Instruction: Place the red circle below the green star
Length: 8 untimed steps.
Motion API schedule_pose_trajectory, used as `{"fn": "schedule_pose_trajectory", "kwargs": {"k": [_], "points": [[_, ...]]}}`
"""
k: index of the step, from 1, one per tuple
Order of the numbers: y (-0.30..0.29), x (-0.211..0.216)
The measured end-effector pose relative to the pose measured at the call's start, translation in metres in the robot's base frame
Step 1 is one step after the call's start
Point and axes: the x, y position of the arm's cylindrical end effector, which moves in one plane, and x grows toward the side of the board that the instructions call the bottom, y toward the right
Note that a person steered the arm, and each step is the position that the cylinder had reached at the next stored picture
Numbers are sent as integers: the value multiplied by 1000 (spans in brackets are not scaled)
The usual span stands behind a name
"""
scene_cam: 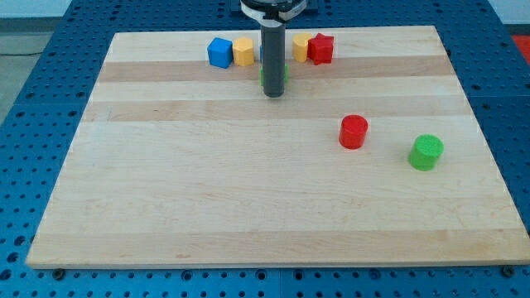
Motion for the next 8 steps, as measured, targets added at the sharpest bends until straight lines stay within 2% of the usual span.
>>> {"fn": "schedule_pose_trajectory", "kwargs": {"k": [4,6,8], "points": [[0,-4],[17,32],[162,35]]}}
